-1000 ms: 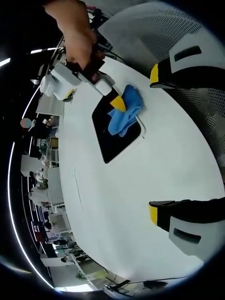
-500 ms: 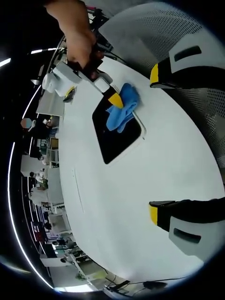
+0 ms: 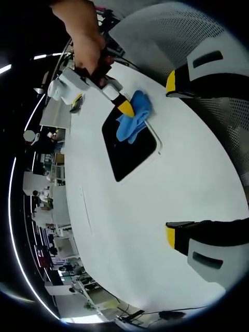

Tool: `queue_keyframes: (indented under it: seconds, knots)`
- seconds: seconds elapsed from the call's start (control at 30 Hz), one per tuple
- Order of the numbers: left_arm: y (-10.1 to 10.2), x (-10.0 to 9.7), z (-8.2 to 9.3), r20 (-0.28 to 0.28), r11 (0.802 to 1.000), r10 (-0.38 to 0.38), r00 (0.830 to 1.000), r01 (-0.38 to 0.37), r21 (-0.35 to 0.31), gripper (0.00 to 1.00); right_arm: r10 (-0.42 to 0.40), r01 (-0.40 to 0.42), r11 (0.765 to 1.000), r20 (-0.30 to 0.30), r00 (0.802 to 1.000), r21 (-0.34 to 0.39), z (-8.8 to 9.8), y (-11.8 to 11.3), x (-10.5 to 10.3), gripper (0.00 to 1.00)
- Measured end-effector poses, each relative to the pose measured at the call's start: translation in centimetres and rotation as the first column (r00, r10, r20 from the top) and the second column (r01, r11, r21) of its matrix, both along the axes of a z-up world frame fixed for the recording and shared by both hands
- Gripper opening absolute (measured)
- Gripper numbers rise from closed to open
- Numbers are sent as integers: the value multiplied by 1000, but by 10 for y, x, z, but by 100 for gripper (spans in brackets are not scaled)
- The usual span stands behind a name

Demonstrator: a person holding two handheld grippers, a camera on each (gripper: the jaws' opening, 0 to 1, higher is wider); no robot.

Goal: Wipe the mirror surface with the cleaning cloth until all visible marks leave the cleaned area.

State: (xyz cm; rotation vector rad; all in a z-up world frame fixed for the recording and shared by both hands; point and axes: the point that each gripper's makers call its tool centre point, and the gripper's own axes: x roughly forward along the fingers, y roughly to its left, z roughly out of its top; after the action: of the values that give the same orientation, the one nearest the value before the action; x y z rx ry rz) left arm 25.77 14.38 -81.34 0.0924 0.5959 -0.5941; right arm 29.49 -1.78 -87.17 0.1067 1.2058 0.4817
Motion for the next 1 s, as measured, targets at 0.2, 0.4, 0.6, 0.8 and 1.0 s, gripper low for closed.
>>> queue_keyframes:
  seconds: [0.2, 0.4, 0.6, 0.8, 1.0]
  knots:
    - [-1, -1, -1, -4, 1000, -6, 1000, 6, 1, 99, -7, 7, 1000, -2, 1000, -5, 1, -5, -1, 0]
    - [-1, -2, -1, -8, 1000, -6, 1000, 6, 1, 98, -6, 6, 1000, 4, 1000, -12, 3, -5, -2, 0]
    - [0, 0, -1, -6, 1000, 0, 1000, 0, -1, 98, 11, -11, 1000, 10, 1000, -26, 3, -5, -2, 0]
    - [-1, 0, -1, 0, 1000, -3, 1000, 3, -3, 97, 6, -6, 999, 19, 1000, -36, 4, -5, 1, 0]
    - [-1, 1, -1, -1, 1000, -7, 1000, 7, -11, 97, 1, 0, 999, 20, 1000, -38, 4, -6, 3, 0]
